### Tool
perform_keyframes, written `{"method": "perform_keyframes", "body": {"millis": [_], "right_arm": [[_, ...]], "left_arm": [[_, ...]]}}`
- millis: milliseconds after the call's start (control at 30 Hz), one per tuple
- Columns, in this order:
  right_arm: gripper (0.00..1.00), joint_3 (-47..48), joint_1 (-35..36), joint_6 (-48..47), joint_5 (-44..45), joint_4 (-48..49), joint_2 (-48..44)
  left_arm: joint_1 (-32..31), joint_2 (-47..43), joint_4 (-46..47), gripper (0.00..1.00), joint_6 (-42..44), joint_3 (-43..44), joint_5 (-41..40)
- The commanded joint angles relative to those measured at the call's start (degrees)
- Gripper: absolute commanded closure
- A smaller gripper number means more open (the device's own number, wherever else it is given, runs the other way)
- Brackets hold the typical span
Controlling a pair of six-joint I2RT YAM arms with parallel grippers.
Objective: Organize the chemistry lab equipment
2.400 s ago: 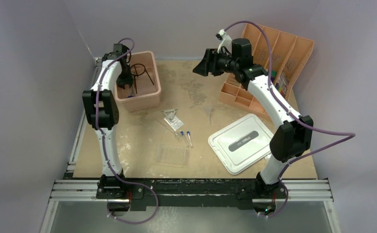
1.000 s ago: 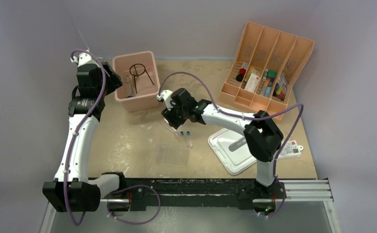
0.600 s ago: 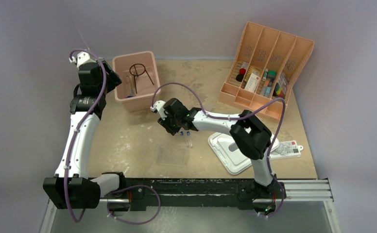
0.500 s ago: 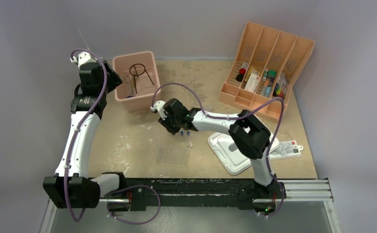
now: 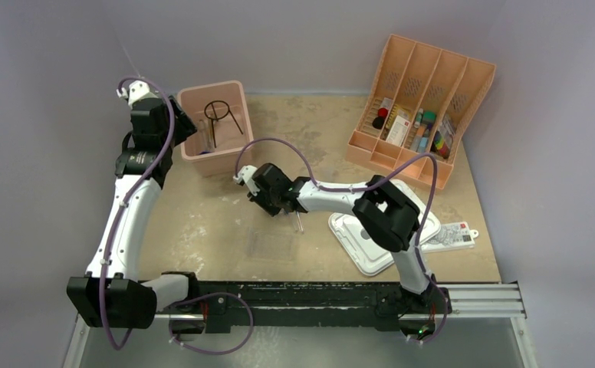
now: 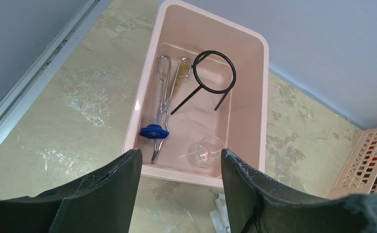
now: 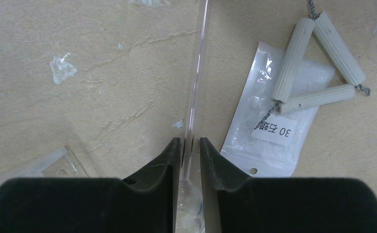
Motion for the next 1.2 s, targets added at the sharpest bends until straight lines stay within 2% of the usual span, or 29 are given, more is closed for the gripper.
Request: {"method": "perform_keyframes", "body": {"millis": [0, 300, 600, 833, 1167], "right_arm": [[0.77, 1.05, 0.43, -0.47, 2.15, 0.71, 0.72], [0.95, 0.64, 0.40, 1.61, 2.72, 0.70, -2.10], [0.97, -0.17, 0.36, 0.91, 1.22, 0.74, -10.81], [0.97, -3.74, 0.40, 0.53, 2.93, 1.44, -19.56], [0.99, -2.23, -2.51, 3.81, 6.86, 3.61, -26.11]], "left_arm": [[-0.46, -0.15, 2.07, 0.40, 1.36, 2.91, -1.79], [-0.66, -0.33, 1.66, 0.40, 1.40, 3.47, -2.28], [-0.66, 0.10, 1.65, 0.40, 0.56, 4.56, -2.15], [-0.66, 1.76, 0.60, 0.40, 3.86, 10.00, -6.41], [-0.66, 2.70, 0.76, 0.38, 0.18, 15.71, -1.87]]}}
